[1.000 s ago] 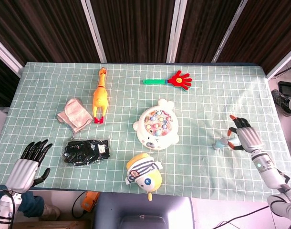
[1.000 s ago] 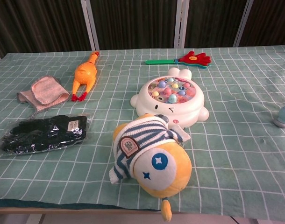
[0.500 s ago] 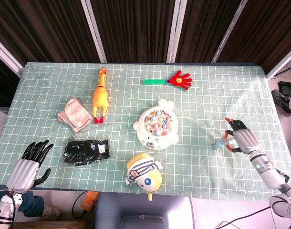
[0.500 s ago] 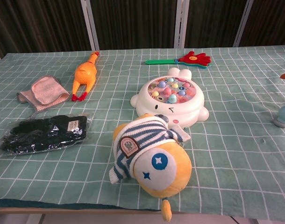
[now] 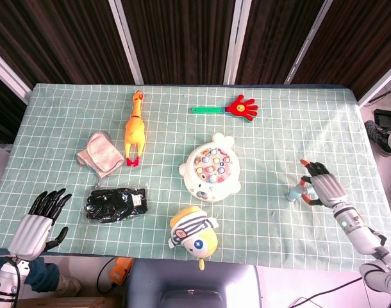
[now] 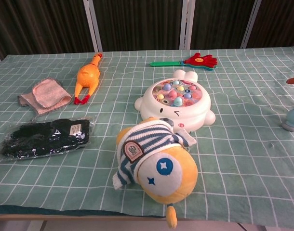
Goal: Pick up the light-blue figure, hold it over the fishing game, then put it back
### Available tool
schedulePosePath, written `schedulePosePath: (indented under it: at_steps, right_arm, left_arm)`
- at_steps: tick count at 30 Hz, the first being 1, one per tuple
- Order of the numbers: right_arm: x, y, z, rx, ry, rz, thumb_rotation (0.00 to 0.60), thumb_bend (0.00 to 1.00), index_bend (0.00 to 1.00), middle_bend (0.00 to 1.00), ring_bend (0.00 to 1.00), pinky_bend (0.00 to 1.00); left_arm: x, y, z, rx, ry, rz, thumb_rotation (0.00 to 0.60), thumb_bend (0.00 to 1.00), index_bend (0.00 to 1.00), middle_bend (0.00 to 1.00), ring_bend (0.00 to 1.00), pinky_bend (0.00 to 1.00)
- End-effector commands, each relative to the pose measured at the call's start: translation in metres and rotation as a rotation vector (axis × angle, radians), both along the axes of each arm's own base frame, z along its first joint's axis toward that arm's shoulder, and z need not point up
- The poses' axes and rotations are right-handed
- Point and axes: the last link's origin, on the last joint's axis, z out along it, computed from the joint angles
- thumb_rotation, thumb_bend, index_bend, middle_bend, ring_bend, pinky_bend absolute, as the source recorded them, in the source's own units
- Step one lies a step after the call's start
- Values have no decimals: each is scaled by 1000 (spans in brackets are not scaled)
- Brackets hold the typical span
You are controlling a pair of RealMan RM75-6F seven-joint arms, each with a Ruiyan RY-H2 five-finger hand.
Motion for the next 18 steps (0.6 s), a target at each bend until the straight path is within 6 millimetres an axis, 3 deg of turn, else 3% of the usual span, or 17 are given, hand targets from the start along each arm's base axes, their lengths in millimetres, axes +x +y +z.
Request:
schedulePosePath:
  at_steps: [1, 18]
  right_arm:
    - [0, 0, -1, 1, -3, -1, 600, 516, 629, 0, 0, 0]
    - [3, 1, -8, 19, 8, 2, 600, 516, 629, 0, 0, 0]
  left_arm:
    - [0, 0, 0, -1, 1, -1, 600, 392, 0, 0, 0, 0]
    - [0, -1, 1, 1, -6, -3, 600, 392, 0, 0, 0, 0]
